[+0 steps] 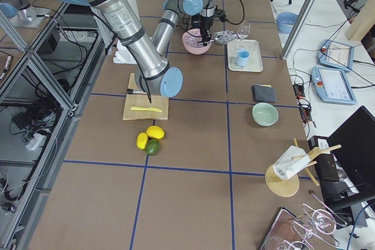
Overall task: Put ice in cup with scoop
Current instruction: 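Lift the ice-filled scoop and carry it to the blue-lidded cup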
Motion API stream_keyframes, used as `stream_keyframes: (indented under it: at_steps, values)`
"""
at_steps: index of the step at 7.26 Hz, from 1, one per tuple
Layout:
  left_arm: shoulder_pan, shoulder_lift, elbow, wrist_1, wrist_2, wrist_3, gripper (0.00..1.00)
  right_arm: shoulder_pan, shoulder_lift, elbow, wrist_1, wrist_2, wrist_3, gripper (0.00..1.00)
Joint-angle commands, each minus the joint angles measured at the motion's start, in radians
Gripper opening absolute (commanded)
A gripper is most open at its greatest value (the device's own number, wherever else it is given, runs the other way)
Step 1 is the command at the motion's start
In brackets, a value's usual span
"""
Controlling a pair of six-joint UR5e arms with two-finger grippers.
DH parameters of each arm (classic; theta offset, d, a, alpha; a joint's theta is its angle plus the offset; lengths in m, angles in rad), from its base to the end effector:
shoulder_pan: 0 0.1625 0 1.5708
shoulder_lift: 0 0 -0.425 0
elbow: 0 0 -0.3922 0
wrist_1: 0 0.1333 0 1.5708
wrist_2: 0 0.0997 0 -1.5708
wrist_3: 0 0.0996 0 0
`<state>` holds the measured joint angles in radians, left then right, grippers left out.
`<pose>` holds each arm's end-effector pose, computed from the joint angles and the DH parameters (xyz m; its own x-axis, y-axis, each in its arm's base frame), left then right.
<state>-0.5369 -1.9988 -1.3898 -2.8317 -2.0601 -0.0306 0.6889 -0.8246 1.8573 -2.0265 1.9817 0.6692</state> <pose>0.5149 -0.4071 0.3593 0.0500 0.9969 -0.0601 -0.0525 0.0627 0.9967 -0.4214 -0.4681 0.1599 0.7265 -0.3332 0.6010 0.2503 0.9428 0.2202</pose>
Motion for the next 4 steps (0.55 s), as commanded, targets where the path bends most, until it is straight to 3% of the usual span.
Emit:
stream_keyframes:
  at_steps: [1,4]
  values:
    - [0.000,0.000,0.000,0.000,0.000,0.000,1.00,0.037,0.067,-0.126,0.000,0.000,-0.058,0.00]
    - [0.000,0.000,0.000,0.000,0.000,0.001,1.00,0.072,0.108,-0.237,-0.001,0.008,-0.178,0.00]
